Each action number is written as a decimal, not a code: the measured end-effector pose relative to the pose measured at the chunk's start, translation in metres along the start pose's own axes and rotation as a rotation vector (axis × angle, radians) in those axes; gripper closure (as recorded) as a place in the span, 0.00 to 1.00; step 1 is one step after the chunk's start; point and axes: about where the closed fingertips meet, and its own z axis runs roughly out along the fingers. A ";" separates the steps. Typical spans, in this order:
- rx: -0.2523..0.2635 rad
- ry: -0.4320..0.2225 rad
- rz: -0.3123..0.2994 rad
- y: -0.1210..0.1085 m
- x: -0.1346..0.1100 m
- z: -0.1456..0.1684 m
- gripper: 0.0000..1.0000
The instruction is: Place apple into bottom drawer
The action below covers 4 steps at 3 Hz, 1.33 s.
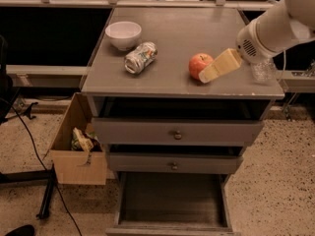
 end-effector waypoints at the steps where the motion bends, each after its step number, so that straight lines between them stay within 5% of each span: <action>1: -0.020 -0.039 0.009 -0.001 -0.007 0.013 0.00; 4: -0.031 -0.064 -0.042 0.005 -0.028 0.073 0.00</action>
Offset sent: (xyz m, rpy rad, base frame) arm 0.0441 0.0287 -0.0268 0.0641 -0.0573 0.0625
